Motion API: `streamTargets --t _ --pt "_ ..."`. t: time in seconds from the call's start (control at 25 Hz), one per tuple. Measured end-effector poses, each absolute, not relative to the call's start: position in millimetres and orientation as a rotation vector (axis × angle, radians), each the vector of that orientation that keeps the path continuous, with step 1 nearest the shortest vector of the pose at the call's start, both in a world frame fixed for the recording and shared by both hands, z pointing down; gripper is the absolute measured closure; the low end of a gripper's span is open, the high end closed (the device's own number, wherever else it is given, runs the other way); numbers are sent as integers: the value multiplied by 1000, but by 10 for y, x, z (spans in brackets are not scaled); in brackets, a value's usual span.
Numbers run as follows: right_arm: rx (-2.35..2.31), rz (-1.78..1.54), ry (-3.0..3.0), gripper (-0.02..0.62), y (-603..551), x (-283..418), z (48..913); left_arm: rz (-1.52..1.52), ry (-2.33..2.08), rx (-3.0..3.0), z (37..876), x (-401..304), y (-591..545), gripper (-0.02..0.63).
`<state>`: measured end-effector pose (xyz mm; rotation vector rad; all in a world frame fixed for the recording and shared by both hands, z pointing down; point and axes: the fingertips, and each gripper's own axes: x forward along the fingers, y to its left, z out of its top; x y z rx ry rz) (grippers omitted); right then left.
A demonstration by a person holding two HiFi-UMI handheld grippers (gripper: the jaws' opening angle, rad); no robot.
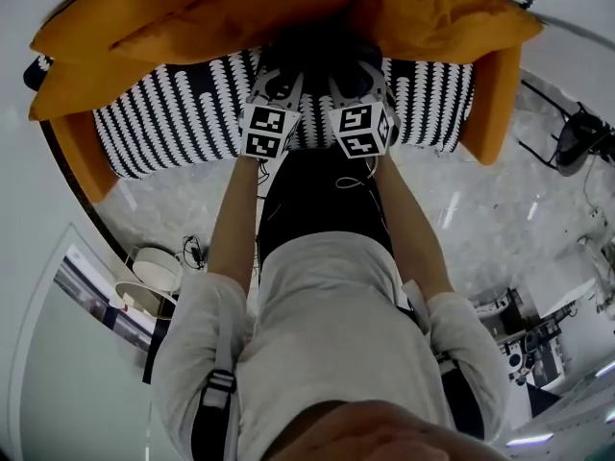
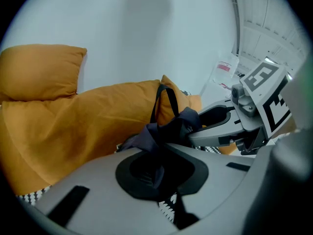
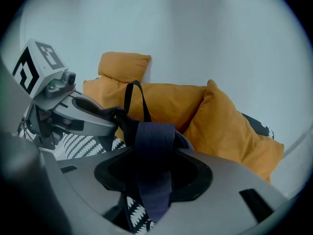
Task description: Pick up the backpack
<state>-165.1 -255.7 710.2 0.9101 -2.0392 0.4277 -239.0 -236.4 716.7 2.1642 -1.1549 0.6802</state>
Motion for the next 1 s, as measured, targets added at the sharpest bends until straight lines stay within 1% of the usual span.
streamTargets --t 0.16,0.28,0.32,0.4,0.48,1.0 --pt "890 452 -2054 384 -2418 -1624 7015 671 -1152 2175 7103 -2370 -2281 574" --pt "883 482 -2069 413 -2315 -1587 6957 668 -1138 2177 7043 -2306 -2207 574" --pt "884 490 -2075 432 -2285 -1572 6933 668 -1130 2180 7025 -2280 -2177 574" --pt "891 500 -2082 496 -2233 -1534 6883 664 -1131 2189 6999 -2245 -2132 574" --pt "900 502 -2083 522 -2193 -1501 6845 659 -1134 2198 6958 -2210 -2107 574" --pt "959 461 -2093 531 -1965 -1470 6635 666 -1113 2197 6789 -2130 -1851 574"
